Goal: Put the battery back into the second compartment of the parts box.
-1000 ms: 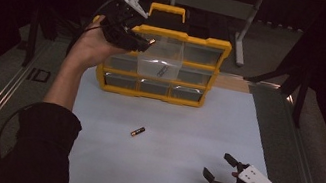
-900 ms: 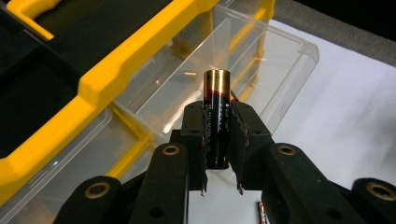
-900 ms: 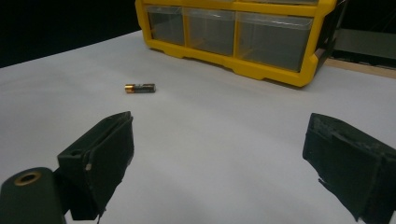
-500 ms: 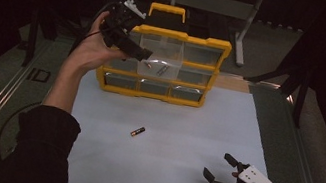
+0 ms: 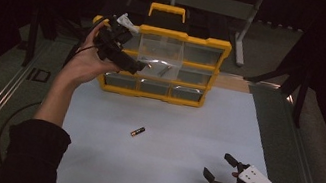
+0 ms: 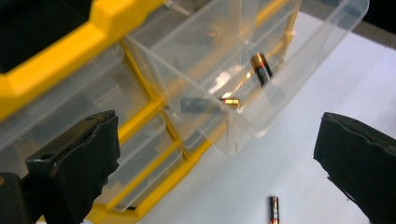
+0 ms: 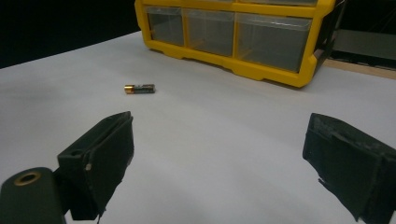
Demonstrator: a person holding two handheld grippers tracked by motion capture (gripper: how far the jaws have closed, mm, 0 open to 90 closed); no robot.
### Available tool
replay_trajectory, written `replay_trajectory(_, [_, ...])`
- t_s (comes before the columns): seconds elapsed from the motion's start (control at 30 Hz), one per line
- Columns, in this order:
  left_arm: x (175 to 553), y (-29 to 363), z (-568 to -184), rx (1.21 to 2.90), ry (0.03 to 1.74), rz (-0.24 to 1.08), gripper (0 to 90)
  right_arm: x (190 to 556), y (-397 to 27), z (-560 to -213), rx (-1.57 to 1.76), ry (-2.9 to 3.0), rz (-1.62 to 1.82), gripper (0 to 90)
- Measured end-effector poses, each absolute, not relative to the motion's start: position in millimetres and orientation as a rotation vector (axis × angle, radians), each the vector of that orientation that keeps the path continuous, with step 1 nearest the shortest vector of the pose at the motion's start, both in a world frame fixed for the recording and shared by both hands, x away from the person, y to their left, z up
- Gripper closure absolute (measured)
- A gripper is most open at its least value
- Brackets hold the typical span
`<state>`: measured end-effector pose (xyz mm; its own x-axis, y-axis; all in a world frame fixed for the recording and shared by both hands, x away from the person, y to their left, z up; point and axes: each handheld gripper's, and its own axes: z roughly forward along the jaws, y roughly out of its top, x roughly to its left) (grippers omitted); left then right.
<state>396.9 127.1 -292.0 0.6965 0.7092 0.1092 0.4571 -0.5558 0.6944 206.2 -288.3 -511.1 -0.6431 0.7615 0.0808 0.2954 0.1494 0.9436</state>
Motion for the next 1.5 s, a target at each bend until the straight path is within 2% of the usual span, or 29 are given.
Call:
replay_trajectory(0.57, [386.0, 130.3, -345.5, 2.27, 0.895, 0.439, 1.3, 206.0, -288.2, -511.1, 1.01, 2.018, 1.501, 8.4])
replay_trajectory(1.07, [373.1, 117.1, -393.0, 2.295, 0.857, 0.386, 1.5, 205.7, -287.7, -511.0, 1.011, 2.018, 1.501, 8.3])
replay_trajectory(1.5, [369.2, 110.7, -433.7, 2.316, 0.895, 0.327, 1.8, 206.2, -288.2, -511.3, 1.008, 2.018, 1.501, 8.3])
